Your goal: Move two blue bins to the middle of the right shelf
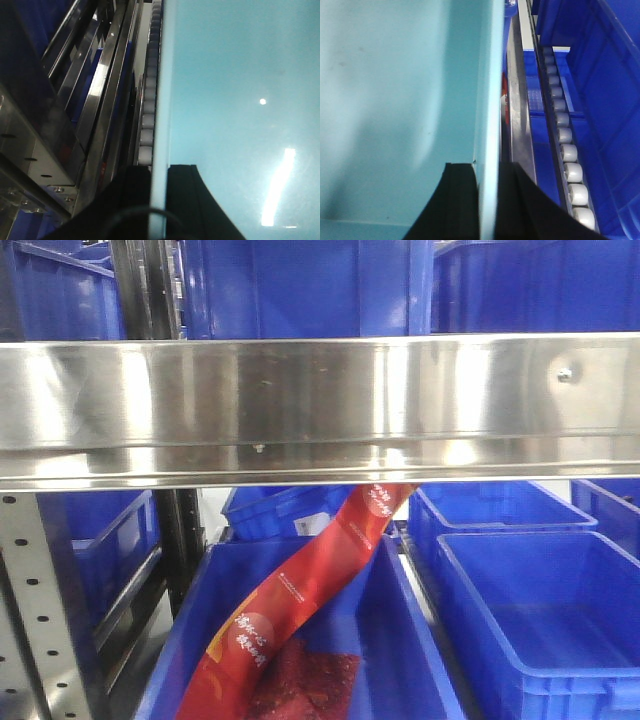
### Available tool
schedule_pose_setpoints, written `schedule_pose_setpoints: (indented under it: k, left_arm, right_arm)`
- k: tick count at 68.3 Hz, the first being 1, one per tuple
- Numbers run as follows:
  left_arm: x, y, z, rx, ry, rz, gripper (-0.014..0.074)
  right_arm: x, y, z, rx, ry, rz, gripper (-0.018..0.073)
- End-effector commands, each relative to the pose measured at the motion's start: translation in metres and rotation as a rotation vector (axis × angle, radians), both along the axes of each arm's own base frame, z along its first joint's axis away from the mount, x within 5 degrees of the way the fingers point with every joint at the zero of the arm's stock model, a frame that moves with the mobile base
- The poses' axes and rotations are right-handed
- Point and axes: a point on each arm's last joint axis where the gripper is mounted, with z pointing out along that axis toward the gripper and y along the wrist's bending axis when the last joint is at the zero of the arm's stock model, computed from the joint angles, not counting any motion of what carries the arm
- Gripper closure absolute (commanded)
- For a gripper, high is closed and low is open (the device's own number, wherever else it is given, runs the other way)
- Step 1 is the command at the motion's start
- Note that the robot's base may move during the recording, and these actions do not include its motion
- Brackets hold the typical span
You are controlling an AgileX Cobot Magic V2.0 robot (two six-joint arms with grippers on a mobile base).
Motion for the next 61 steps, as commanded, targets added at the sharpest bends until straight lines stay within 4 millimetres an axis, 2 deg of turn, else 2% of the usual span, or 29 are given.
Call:
schedule_pose_setpoints:
  k: [1, 61]
  left_arm:
    - [-0.0024, 0.0017, 0.0158, -0.025, -0.109, -0.026, 0.0707]
    - [-0.0022, 0.0014, 0.0162, -0.027, -0.114, -0.029, 0.0707]
  right_arm:
    - [-0.0052, -0.0007, 0.0186, 0.051, -0.113, 0.035, 0.0724]
    - [-0.0052, -0.0007, 0.0186, 0.051, -0.113, 0.035, 0.0724]
